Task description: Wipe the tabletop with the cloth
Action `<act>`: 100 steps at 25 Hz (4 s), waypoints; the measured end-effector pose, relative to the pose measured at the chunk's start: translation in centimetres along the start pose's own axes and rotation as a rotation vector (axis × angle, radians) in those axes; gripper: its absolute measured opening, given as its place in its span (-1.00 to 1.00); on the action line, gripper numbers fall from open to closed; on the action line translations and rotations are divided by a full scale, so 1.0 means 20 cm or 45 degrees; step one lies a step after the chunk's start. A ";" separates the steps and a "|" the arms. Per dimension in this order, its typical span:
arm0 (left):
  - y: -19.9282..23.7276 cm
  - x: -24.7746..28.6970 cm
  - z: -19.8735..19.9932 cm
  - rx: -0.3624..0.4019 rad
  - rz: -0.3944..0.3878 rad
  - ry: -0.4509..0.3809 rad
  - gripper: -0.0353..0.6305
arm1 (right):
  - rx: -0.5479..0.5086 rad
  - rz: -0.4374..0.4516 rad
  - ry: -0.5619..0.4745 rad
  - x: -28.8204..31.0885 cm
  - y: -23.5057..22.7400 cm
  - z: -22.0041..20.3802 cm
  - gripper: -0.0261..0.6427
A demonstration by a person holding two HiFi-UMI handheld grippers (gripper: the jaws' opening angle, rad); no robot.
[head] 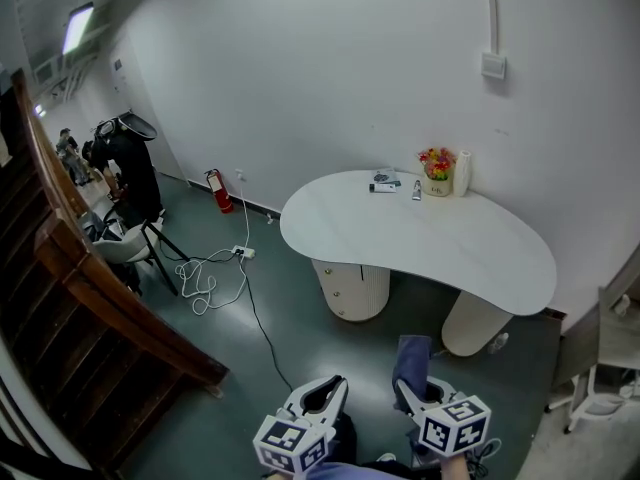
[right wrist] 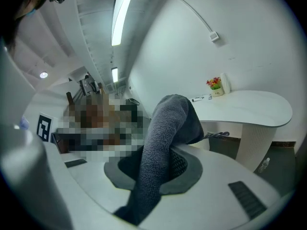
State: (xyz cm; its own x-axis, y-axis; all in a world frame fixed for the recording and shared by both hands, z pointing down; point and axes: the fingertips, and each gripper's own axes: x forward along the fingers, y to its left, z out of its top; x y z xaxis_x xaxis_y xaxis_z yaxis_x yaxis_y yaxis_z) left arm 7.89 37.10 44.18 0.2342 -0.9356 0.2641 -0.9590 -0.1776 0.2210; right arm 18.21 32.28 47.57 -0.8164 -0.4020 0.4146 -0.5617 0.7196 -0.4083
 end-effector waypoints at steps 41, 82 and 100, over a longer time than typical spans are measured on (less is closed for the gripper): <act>1.76 0.89 0.50 -0.065 -0.039 0.055 -0.82 | -0.101 -0.164 0.048 1.89 -0.38 1.18 -0.72; 2.82 1.69 0.67 -0.131 0.053 0.209 -0.82 | -0.070 -0.037 0.485 4.32 -0.77 1.41 -0.72; 2.46 1.95 0.72 0.026 -0.420 0.291 -0.82 | 0.109 -0.466 0.432 3.52 -1.49 1.31 -0.72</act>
State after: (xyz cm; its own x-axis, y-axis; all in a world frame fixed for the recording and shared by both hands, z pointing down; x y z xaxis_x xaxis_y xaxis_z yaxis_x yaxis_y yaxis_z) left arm -32.56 -12.59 51.78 0.5576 -0.7358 0.3843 -0.8286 -0.4655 0.3110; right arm -26.08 -32.27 67.52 -0.4821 -0.4025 0.7782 -0.8237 0.5108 -0.2461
